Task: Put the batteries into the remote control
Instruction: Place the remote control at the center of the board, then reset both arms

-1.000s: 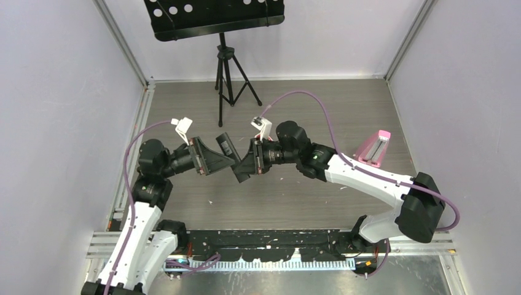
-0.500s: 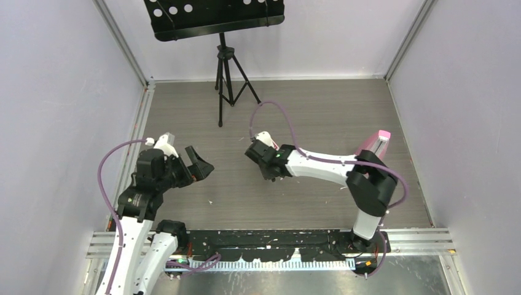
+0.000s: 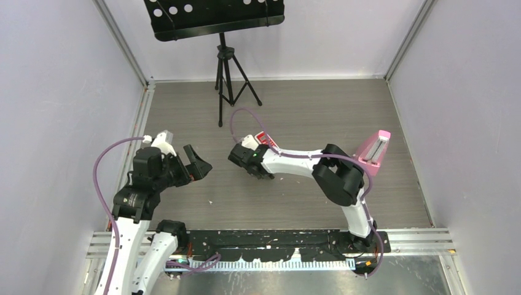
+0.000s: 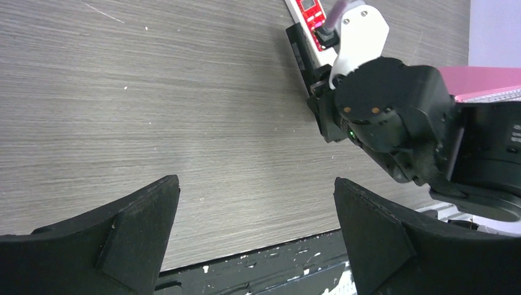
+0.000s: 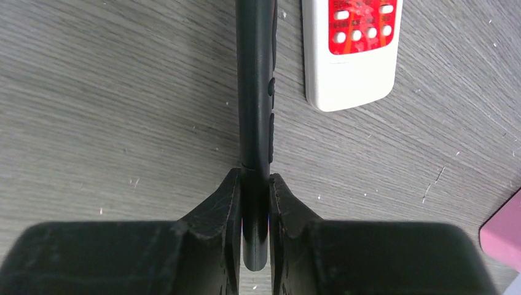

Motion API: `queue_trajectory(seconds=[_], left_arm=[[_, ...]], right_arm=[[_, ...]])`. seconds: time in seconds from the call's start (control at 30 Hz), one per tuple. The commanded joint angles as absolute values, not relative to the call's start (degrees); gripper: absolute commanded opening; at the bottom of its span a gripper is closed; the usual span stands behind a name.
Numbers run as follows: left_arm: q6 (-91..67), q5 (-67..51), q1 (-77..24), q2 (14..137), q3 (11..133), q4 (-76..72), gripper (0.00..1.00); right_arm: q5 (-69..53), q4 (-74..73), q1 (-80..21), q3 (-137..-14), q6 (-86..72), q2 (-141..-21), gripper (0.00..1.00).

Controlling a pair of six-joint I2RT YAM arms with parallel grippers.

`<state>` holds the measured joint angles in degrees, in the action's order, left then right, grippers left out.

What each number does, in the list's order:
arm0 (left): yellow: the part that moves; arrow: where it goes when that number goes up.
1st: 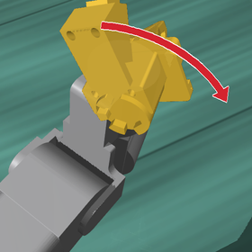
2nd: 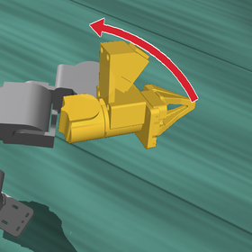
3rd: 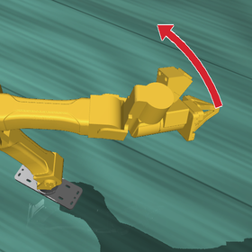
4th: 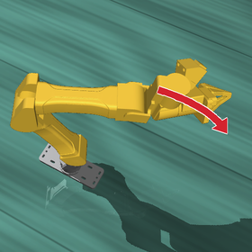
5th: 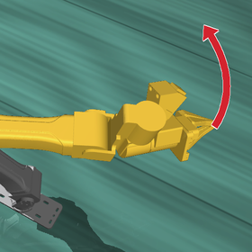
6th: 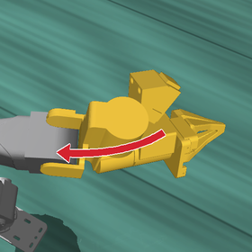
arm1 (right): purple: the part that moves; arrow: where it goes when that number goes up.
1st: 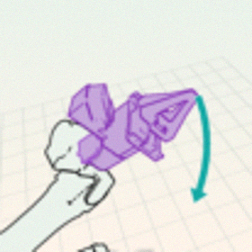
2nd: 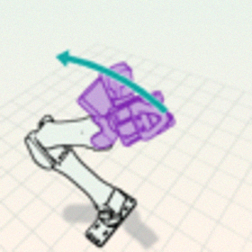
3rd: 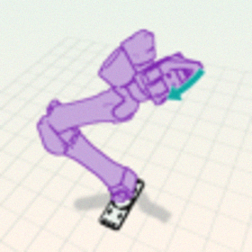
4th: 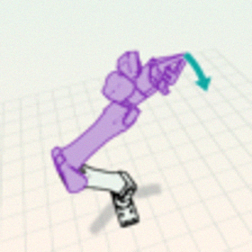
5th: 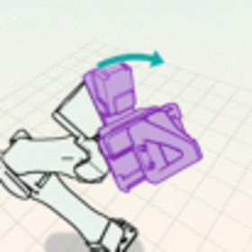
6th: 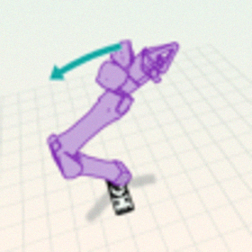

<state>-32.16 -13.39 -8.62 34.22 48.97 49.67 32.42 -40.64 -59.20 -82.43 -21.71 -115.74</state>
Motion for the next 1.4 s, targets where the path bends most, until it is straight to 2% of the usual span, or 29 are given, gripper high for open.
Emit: queue_trajectory(seconds=[0.0, 0.1, 0.3, 0.53, 0.67, 0.8, 0.83, 0.93, 1.07, 1.17, 1.37], left_arm=[[-30.61, -14.98, -8.61, 34.59, 51.86, 51.2, 1.0], [-30.55, -15.13, -8.61, 34.91, 52.81, 52.39, 1.0], [-31.74, -16.04, -8.61, 36.35, 55.8, 55.56, 1.0], [-32.27, -12.6, -8.61, 36.74, 59.38, 60.97, 1.0], [-32.54, -10.34, -8.62, 36.03, 61.51, 63.84, 1.0], [-32.22, -8.94, -8.61, 33.97, 64.02, 66.19, 1.0], [-31.89, -8.76, -8.61, 33.29, 64.91, 66.65, 1.0], [-30.83, -7.52, -8.61, 31.31, 67.84, 68.12, 1.0], [-29.81, -7.0, -8.61, 29.19, 72.05, 69.3, 1.0], [-28.99, -5.0, -8.61, 28.32, 75.68, 71.26, 1.0], [-28.39, -2.73, -8.61, 27.02, 79.54, 73.32, 1.0]], right_arm=[[36.71, -44.34, -59.63, -87.47, -21.42, -118.59, 0.17], [35.77, -44.44, -59.88, -87.88, -21.59, -119.0, 0.23], [30.33, -44.48, -60.46, -87.59, -21.87, -117.54, 0.44], [24.0, -42.33, -60.73, -85.05, -23.95, -109.66, 0.54], [25.0, -39.12, -60.72, -78.42, -27.85, -97.38, 0.6], [34.94, -38.75, -60.65, -69.04, -33.27, -80.0, 0.65], [37.64, -39.33, -60.63, -67.1, -34.52, -75.42, 0.67], [45.51, -43.21, -60.64, -64.28, -37.33, -61.21, 0.84], [53.26, -50.95, -60.73, -65.93, -37.47, -45.13, 0.86], [58.13, -56.34, -60.68, -71.79, -33.92, -36.24, 0.86], [64.36, -60.83, -60.64, -81.47, -25.49, -30.3, 0.87]])
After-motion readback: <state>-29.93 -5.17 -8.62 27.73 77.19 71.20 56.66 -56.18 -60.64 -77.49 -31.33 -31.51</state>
